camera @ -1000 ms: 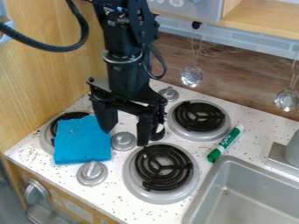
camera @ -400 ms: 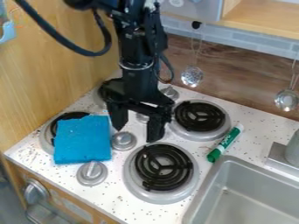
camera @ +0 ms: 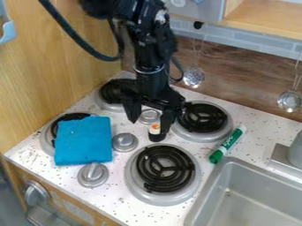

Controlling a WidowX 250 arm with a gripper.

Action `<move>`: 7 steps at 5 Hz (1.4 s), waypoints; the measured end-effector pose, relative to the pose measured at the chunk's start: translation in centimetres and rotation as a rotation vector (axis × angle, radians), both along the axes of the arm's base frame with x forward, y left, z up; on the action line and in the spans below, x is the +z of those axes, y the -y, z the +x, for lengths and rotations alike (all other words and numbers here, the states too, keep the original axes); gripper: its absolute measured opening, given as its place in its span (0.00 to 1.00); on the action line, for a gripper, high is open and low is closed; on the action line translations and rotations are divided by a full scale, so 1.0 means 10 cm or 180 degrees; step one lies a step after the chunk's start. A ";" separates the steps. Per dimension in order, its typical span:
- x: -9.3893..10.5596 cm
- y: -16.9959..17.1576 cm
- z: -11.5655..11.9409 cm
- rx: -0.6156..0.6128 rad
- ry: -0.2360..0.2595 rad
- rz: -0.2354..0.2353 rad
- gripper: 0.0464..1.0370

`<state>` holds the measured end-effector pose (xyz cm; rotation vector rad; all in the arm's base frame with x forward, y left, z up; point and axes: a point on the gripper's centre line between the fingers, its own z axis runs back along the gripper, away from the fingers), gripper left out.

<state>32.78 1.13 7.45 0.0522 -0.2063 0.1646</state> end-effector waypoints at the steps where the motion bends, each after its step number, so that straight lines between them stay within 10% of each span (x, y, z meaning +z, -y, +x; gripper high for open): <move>1: -0.12 -0.11 0.20 0.0160 0.0091 0.0021 0.96; 7: -0.87 -0.35 0.67 0.0548 -0.0092 0.0404 0.96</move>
